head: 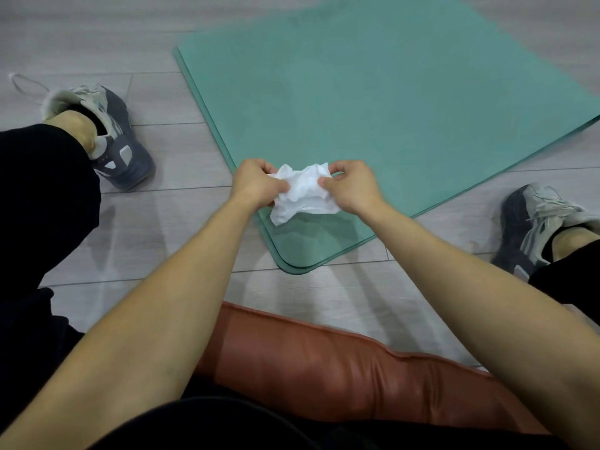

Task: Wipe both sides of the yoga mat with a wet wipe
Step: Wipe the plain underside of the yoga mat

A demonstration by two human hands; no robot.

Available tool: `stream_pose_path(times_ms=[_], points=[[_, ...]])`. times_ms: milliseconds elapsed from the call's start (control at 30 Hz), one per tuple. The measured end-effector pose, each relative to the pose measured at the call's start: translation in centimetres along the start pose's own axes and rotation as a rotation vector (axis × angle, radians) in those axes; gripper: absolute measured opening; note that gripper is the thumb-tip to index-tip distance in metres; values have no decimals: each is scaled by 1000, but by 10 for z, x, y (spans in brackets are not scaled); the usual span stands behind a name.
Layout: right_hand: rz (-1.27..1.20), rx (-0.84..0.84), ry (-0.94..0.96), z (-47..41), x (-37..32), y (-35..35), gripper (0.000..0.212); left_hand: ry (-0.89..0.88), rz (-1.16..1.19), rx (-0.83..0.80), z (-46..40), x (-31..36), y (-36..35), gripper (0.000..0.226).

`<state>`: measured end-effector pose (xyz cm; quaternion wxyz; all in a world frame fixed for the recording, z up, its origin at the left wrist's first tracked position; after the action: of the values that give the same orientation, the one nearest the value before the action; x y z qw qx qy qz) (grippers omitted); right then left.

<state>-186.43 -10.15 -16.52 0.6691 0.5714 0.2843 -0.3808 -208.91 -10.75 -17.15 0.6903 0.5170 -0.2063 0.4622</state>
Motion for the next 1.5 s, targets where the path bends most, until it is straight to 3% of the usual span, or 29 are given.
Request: stream_pose_path(times_ms=[67, 133, 200, 267, 333, 400, 500, 667, 733, 833, 900, 1033, 1100, 1200, 1233, 1300, 1400, 1433, 1500], points=[[21, -48, 55, 7, -8, -15, 13, -37, 121, -151, 7, 11, -13, 30], [-48, -158, 75, 14, -12, -30, 34, -40, 312, -319, 17, 21, -22, 30], [-101, -172, 60, 15, -11, -34, 53, -27, 395, -378, 21, 25, -19, 29], [-94, -70, 44, 16, -4, -28, 39, -42, 385, -446, 24, 24, -19, 38], [-61, 3, 31, 17, 2, -21, 20, -87, 217, -482, 24, 24, -23, 53], [23, 24, 43, 15, 2, -14, 8, -169, -51, -396, 16, 27, -22, 43], [195, 107, 76, 0, 3, 8, 12, -324, -563, -221, -16, 37, -10, 40], [335, 166, 347, -37, -26, 16, 40, -338, -1101, -240, -61, 40, 10, 111], [417, 178, 470, -57, -32, 9, 40, -355, -1222, -297, -75, 35, 14, 133], [598, 107, 528, -77, -6, -17, 32, -359, -1349, -393, -84, 14, 12, 148], [586, 15, 511, -80, 14, -31, 31, -391, -1360, -378, -84, 7, 10, 151], [428, 55, 465, -62, 15, -41, 36, -469, -1340, -323, -86, 8, 13, 151], [366, -124, 587, -7, 11, -68, 37, -487, -1347, -315, -84, 9, 13, 152], [418, -592, 877, 84, 13, -94, 48, -475, -1352, -307, -82, 12, 13, 150], [445, -659, 953, 84, 17, -89, 49, -476, -1344, -309, -82, 13, 13, 150], [523, -529, 938, 35, 20, -69, 38, -482, -1339, -302, -82, 14, 14, 150], [512, -62, 538, -66, 31, -10, 56, -466, -1340, -306, -78, 14, 12, 150], [441, 76, 421, -80, 34, 3, 52, -462, -1337, -302, -76, 14, 12, 149], [381, 138, 366, -70, 24, -13, 43, -463, -1334, -300, -74, 14, 11, 149]])
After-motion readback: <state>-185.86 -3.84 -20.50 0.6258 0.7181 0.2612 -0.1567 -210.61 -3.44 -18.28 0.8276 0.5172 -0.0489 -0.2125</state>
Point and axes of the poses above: each hand's wrist, its own z-axis away from the middle knuckle, its own y-axis out of the back of the hand, x = y × z, the point moved 7 cm from there along -z, towards the middle knuckle, and after that the axes turned 6 degrees about -z, right-handed, at the moved point
